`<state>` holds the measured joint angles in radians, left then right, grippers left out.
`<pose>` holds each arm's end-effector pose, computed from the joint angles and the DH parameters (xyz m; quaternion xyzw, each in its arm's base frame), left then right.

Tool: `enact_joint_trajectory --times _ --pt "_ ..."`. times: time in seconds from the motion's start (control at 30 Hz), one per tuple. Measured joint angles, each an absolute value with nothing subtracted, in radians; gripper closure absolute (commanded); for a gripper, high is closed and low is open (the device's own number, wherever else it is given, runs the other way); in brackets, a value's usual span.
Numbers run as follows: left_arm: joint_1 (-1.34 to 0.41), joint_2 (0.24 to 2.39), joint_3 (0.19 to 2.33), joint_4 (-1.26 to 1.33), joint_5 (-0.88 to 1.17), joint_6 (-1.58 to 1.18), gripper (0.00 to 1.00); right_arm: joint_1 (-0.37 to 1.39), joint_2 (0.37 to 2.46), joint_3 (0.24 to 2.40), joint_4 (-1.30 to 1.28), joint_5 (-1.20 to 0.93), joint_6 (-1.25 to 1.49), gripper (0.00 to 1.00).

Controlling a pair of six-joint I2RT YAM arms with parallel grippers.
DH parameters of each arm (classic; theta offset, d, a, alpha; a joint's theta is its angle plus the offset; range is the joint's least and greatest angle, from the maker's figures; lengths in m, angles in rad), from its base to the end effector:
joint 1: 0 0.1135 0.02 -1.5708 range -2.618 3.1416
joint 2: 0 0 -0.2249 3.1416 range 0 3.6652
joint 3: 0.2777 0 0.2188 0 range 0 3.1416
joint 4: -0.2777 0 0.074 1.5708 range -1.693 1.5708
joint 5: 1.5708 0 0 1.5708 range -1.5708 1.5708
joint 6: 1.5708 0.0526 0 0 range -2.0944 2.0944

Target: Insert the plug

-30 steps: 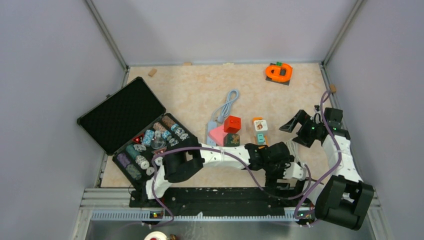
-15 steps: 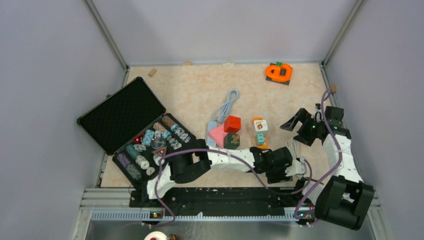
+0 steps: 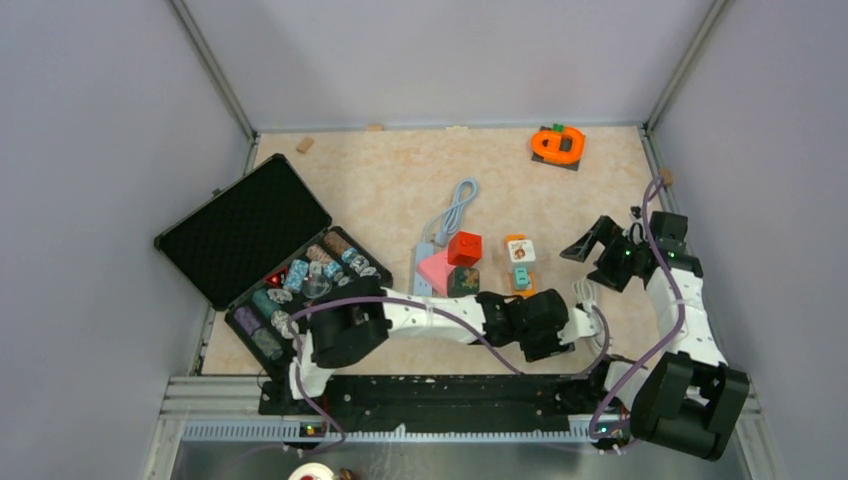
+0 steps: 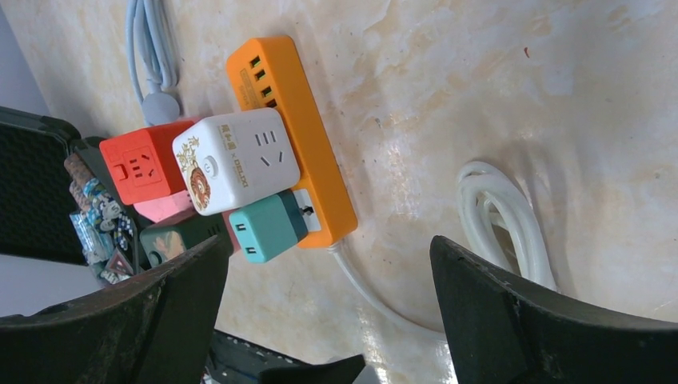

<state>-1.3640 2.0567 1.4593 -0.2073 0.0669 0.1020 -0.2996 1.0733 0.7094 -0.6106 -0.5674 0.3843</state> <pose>0.0829 -0.4122 0.1525 0.6296 0.6806 -0.2454 0.2833 0.1967 -0.0312 0.1944 0.2303 0.8921 0.2793 0.2704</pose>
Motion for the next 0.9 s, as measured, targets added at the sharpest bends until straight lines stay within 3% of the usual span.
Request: enact_joint_trajectory --times 0.23,0.5,0.7,0.9 --pt "-1.321 1.813 1.302 -0.052 0.071 -0.012 0.53 -0.233 1.073 0.741 -0.622 -0.532 0.386 0.08" --pt "-1.1 1.516 1.032 0.16 0.087 -0.3 0.74 -0.074 0.987 0.762 -0.597 -0.439 0.423 0.08" --pt "-1.004 1.335 0.903 0.187 -0.067 -0.521 0.91 0.108 0.932 0.762 -0.528 -0.335 0.476 0.08" --pt "-0.962 1.176 0.857 0.096 -0.281 -0.777 0.96 0.4 0.92 0.761 -0.411 -0.166 0.537 0.07"
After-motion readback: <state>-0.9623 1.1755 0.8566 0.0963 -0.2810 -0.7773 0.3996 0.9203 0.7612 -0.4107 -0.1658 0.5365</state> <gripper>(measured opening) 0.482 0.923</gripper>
